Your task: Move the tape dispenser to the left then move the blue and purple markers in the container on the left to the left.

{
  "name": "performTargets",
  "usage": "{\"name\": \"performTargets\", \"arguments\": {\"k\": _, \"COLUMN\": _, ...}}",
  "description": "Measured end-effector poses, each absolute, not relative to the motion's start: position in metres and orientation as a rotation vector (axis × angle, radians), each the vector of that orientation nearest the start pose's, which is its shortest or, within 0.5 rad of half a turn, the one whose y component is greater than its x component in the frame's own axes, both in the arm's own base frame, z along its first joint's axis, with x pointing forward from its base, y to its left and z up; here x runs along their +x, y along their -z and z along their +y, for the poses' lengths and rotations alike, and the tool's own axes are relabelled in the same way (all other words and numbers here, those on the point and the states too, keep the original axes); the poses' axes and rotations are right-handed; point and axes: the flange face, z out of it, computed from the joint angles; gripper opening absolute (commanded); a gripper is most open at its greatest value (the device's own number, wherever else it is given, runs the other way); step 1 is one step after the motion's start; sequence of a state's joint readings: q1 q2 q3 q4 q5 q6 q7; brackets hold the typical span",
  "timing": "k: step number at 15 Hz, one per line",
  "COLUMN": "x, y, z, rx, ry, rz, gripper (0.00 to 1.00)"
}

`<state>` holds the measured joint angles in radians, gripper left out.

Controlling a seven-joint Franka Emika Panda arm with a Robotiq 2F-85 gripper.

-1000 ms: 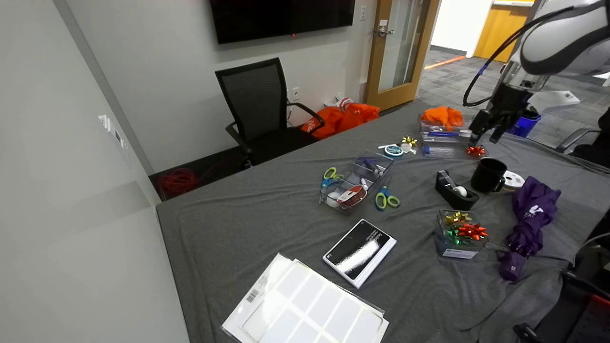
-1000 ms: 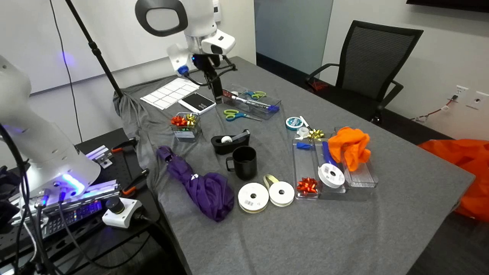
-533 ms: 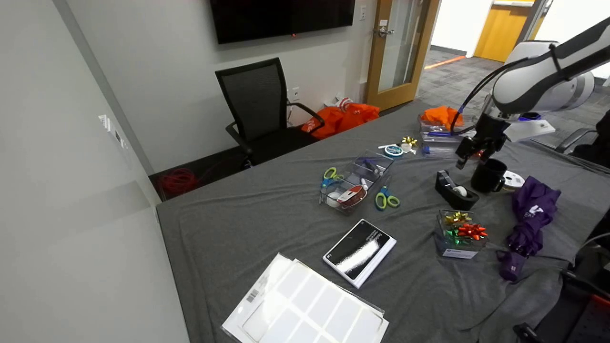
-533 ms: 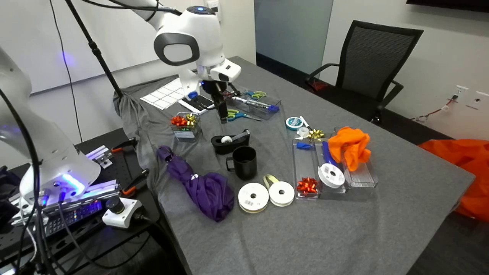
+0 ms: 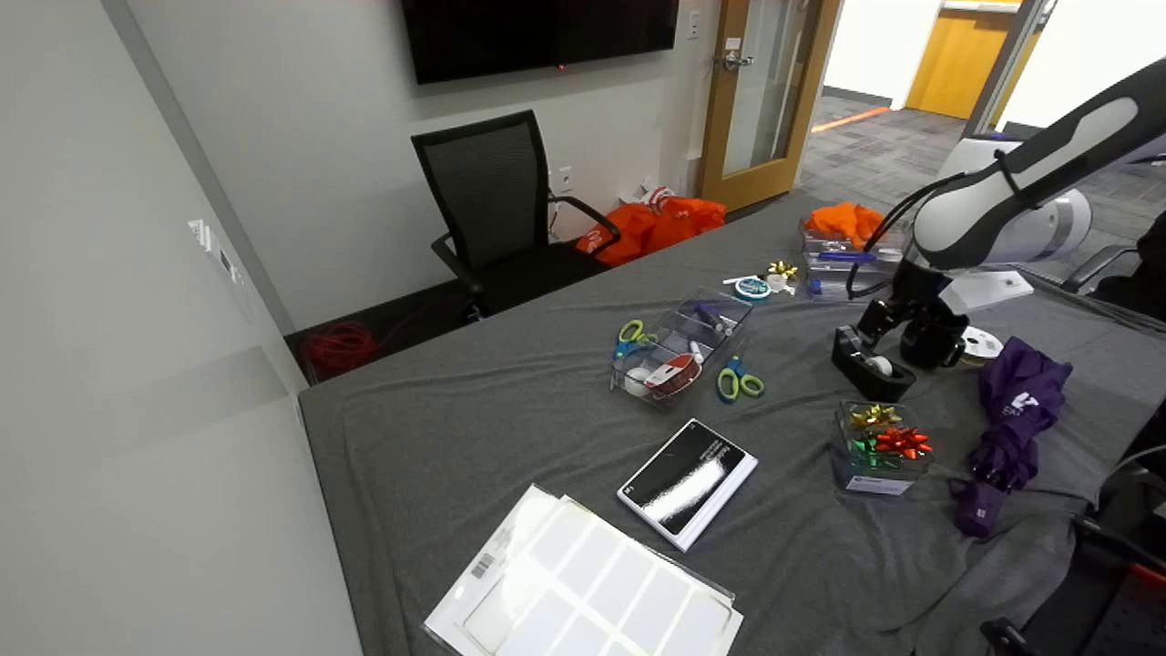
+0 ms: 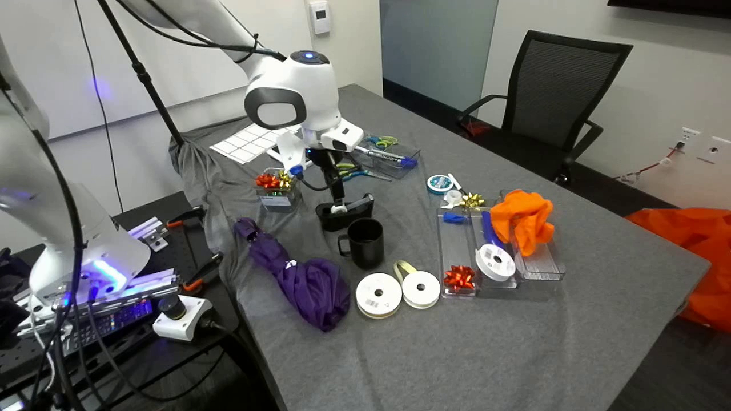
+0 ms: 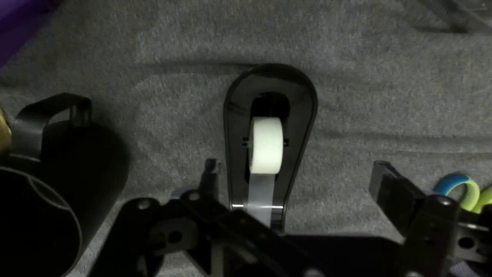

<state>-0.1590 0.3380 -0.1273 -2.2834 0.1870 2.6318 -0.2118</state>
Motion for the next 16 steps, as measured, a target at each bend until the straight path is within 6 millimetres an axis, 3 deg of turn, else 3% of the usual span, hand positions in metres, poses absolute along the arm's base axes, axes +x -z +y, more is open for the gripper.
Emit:
{"name": "performTargets", "arguments": {"k": 6, "x": 0.503, "y": -0.188, "z": -0.181, "rx": -3.089, "ry": 0.035, "rz": 0.330, "gripper": 1.00}}
{"name": "performTargets", "arguments": {"k": 10, "x": 0.504, "y": -0.193, "z": -0.225, "rx": -3.097, "ry": 0.083, "rz": 0.287, "gripper": 1.00}}
{"name": "performTargets", "arguments": {"k": 16, "x": 0.506, "y": -0.174, "z": -0.209, "rx": -3.022, "ry": 0.082, "rz": 0.309, "gripper": 1.00}}
